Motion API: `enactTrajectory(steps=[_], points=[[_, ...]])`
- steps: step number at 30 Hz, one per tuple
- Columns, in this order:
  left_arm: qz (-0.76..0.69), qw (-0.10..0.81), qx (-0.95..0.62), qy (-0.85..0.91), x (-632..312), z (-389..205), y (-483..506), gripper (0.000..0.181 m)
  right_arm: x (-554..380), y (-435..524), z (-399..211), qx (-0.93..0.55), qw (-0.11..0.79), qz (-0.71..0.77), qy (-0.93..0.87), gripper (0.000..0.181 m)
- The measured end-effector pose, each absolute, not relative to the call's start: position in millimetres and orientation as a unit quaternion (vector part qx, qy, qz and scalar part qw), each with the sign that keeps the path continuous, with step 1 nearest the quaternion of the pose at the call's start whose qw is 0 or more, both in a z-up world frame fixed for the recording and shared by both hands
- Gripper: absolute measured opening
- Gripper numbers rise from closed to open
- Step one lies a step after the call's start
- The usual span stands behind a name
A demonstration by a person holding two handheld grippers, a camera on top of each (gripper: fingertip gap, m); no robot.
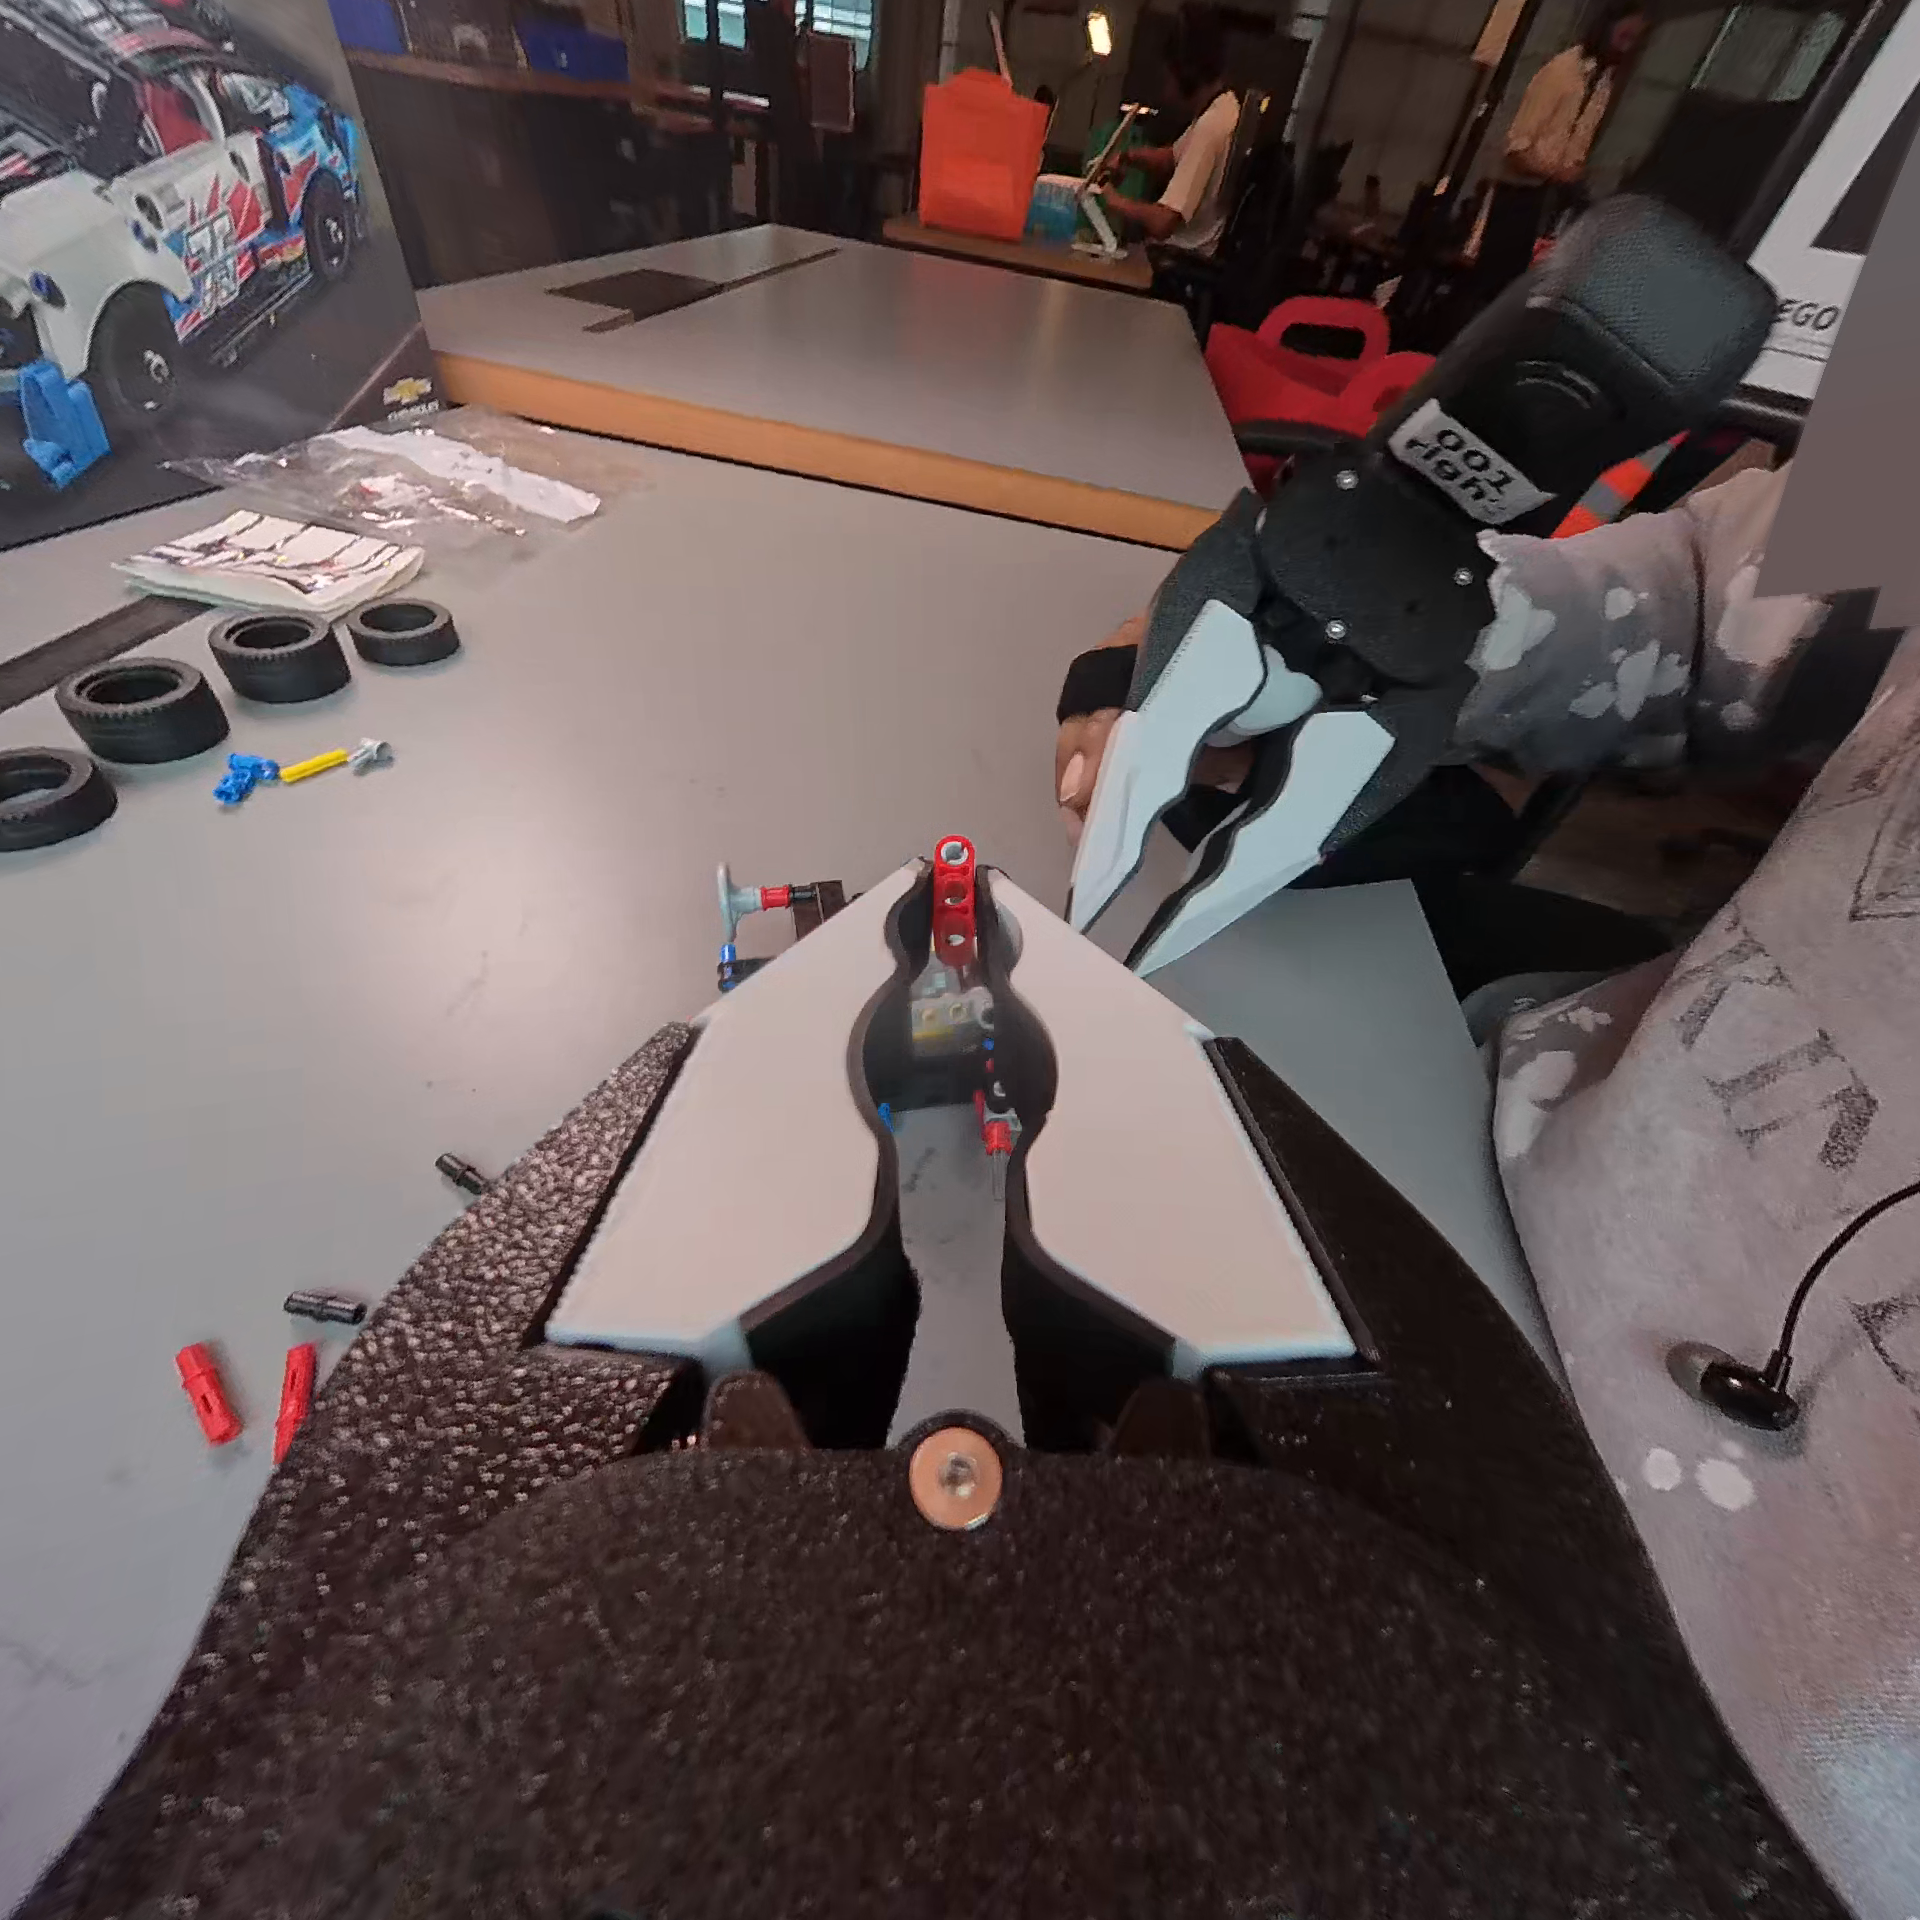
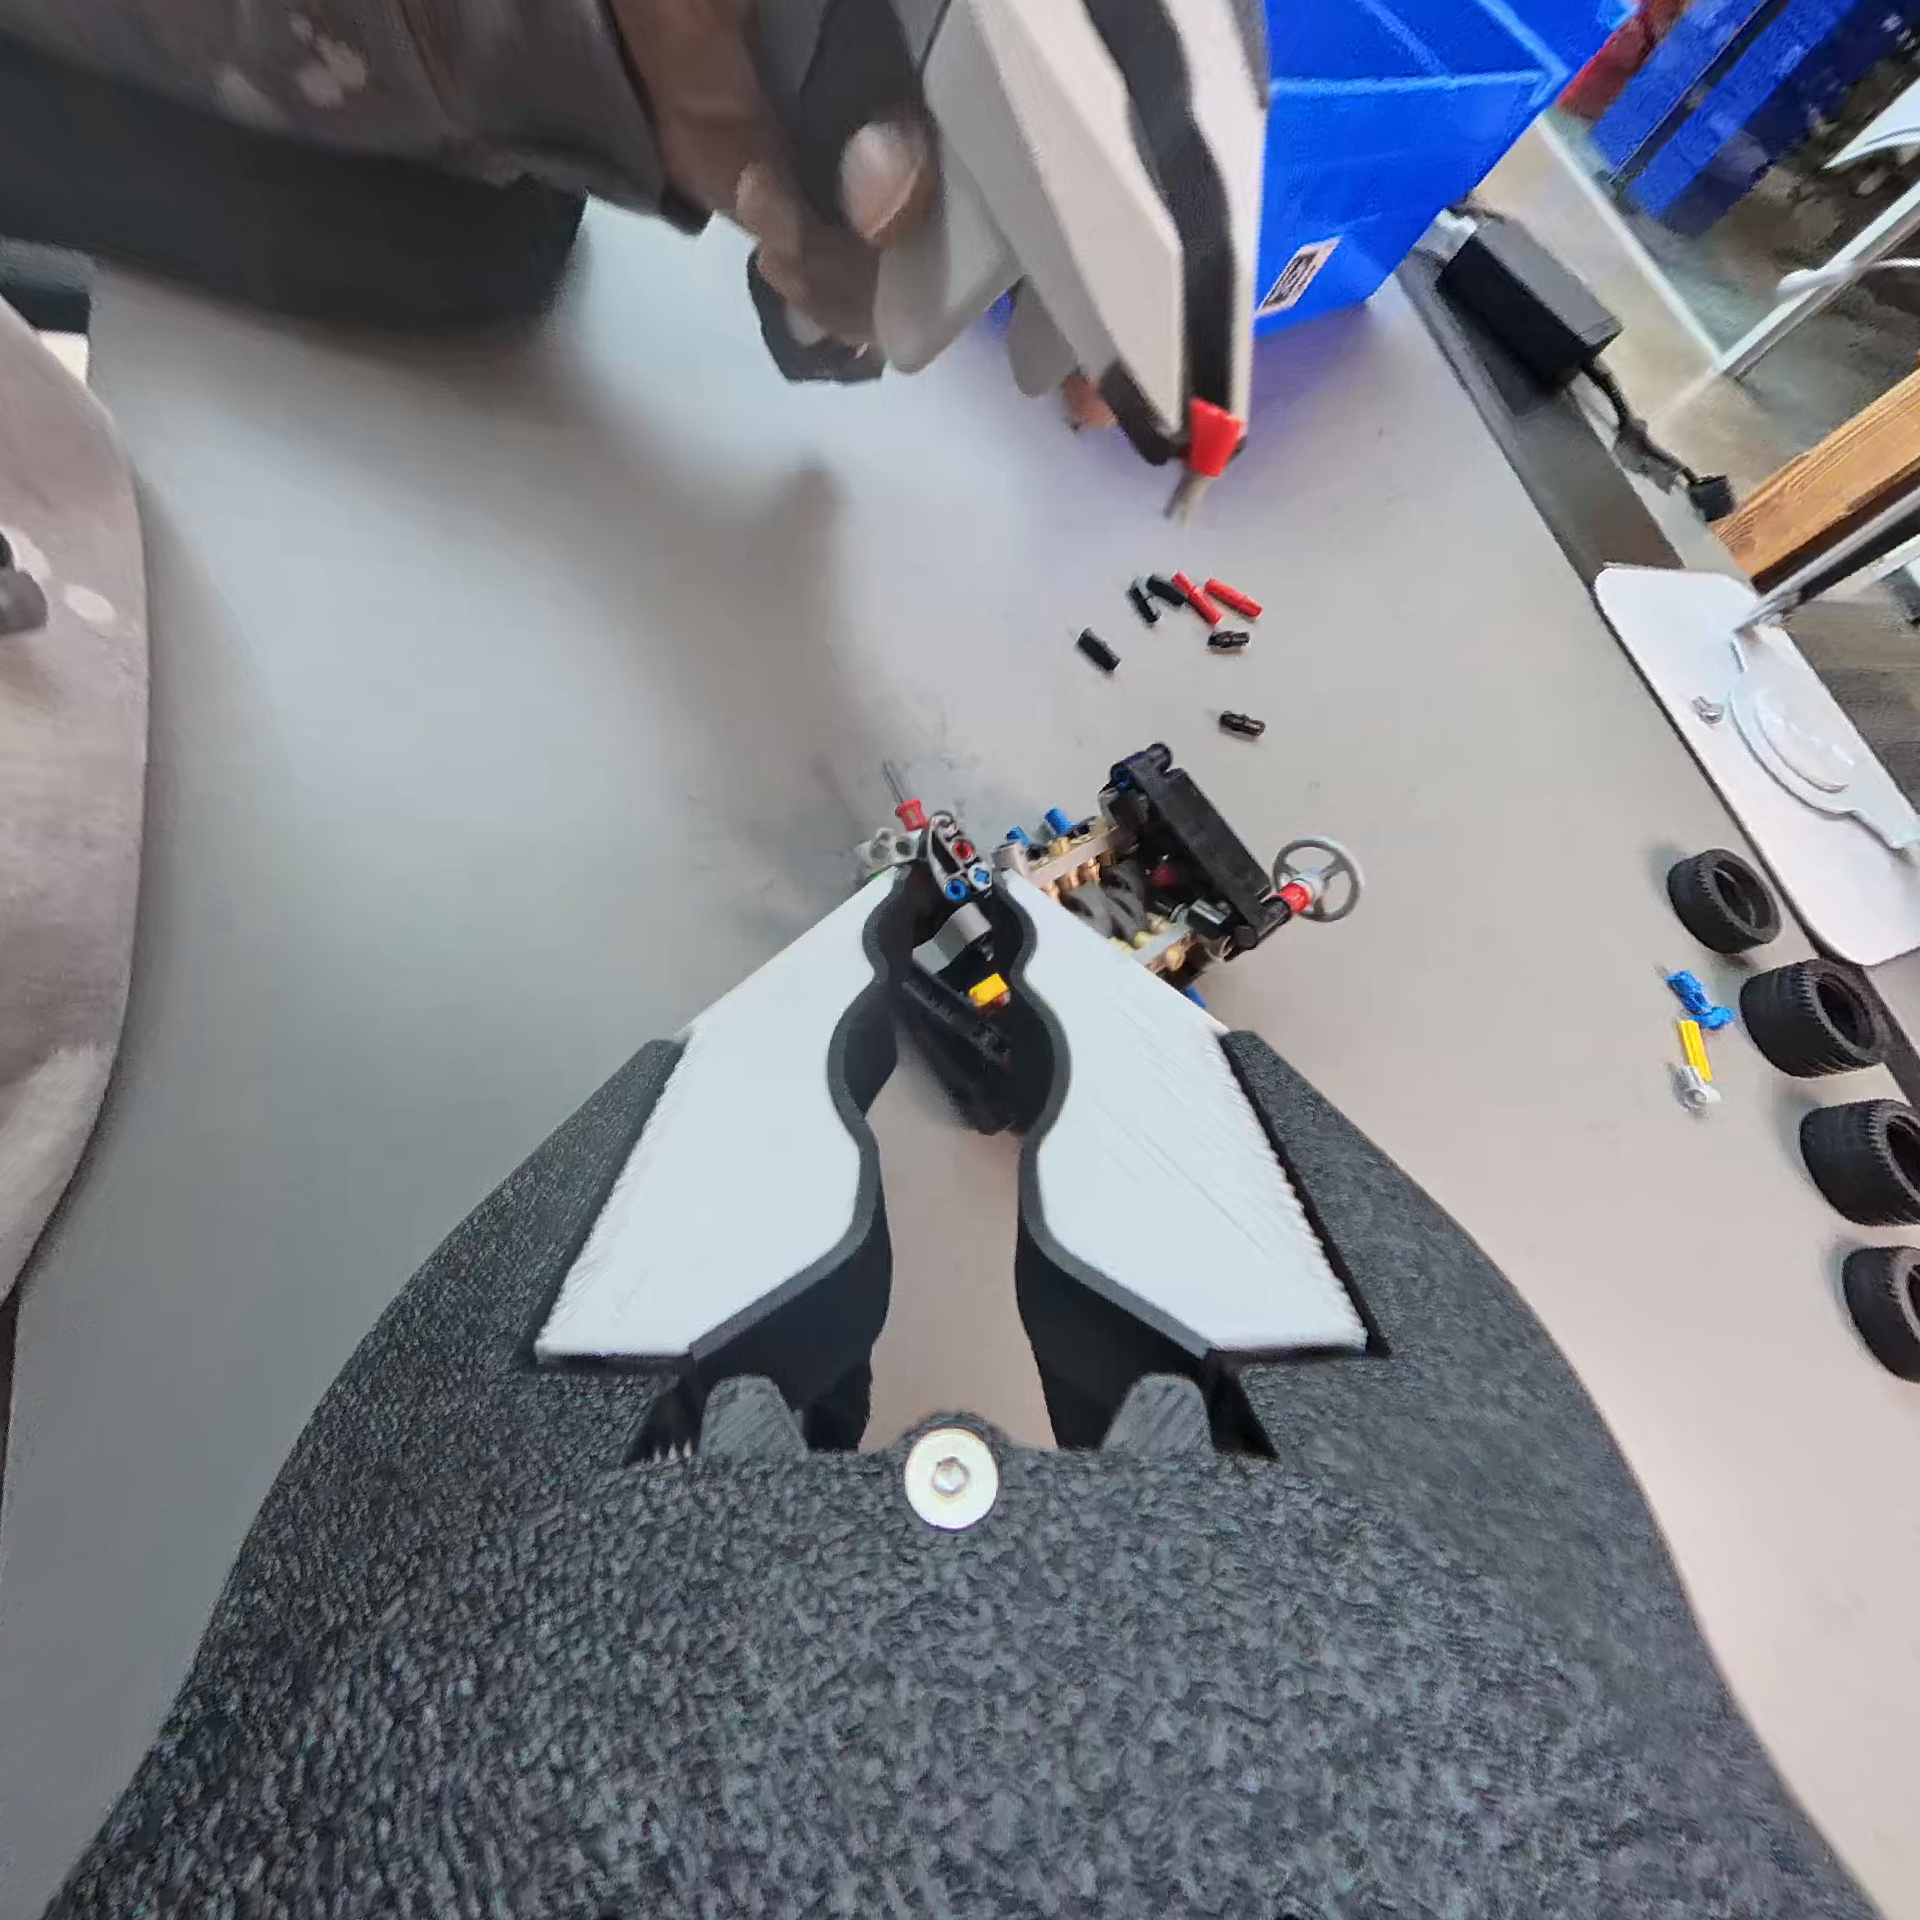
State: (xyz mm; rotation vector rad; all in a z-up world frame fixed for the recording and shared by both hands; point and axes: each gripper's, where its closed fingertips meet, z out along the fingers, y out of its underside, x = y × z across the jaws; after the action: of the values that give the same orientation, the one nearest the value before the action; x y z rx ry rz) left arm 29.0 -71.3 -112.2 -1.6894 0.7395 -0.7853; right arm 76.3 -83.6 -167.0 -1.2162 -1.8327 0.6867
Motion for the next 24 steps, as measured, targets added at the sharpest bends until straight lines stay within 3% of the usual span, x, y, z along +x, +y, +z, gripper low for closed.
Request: enactTrajectory(steps=[5, 8, 12, 24], points=[[-0.443, 0.550, -0.655, 0.269, 39, -88, -81, 0.007, 57, -80, -111, -0.484, 0.461, 0.395, -0.630, 0.015], [-0.479, 0.559, -0.625, 0.260, 44, -78, -86, 0.007, 43, -85, -86, -0.478, 0.445, 0.468, -0.595, 0.015], [-0.474, 0.574, -0.614, 0.263, 43, -73, -87, 0.007, 32, -88, -78, -0.468, 0.416, 0.505, -0.594, 0.005], [-0.451, 0.622, -0.587, 0.256, 27, -57, -89, 0.006, 17, -91, -67, -0.455, 0.350, 0.600, -0.557, 0.005]])
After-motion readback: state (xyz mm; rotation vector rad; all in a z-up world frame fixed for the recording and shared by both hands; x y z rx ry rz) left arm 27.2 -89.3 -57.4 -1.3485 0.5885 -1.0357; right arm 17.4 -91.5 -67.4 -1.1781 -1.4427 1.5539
